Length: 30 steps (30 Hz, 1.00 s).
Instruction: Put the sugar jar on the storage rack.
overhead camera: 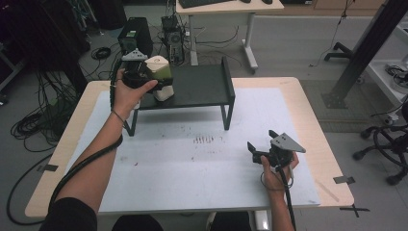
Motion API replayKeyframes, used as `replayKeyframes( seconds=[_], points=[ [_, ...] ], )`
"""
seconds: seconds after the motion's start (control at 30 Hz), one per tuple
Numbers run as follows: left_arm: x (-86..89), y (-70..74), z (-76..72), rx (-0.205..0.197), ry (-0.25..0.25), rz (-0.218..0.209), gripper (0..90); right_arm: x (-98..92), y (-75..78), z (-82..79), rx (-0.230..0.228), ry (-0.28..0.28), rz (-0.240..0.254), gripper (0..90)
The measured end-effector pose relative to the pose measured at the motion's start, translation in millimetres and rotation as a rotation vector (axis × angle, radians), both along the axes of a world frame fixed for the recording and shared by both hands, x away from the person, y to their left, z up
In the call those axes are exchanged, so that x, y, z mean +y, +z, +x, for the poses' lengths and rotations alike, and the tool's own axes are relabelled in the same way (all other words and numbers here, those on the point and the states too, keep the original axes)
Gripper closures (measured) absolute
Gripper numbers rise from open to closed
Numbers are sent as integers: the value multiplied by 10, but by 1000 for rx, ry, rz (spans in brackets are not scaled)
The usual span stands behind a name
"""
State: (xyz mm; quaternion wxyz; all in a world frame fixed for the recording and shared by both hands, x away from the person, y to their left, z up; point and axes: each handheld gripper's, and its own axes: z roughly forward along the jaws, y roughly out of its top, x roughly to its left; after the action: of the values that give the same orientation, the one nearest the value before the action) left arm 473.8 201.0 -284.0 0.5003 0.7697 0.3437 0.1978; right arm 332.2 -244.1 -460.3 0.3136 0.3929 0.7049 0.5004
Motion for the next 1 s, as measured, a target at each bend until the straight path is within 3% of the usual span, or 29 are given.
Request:
replayKeyframes(
  seconds=[0.53,1.0],
  points=[
    [235,55,-246,-9,39,-24,74,10,1,-1,-3,7,-5,64],
    [493,80,-634,-37,75,-37,70,28,-4,10,-2,9,-25,64]
  ],
)
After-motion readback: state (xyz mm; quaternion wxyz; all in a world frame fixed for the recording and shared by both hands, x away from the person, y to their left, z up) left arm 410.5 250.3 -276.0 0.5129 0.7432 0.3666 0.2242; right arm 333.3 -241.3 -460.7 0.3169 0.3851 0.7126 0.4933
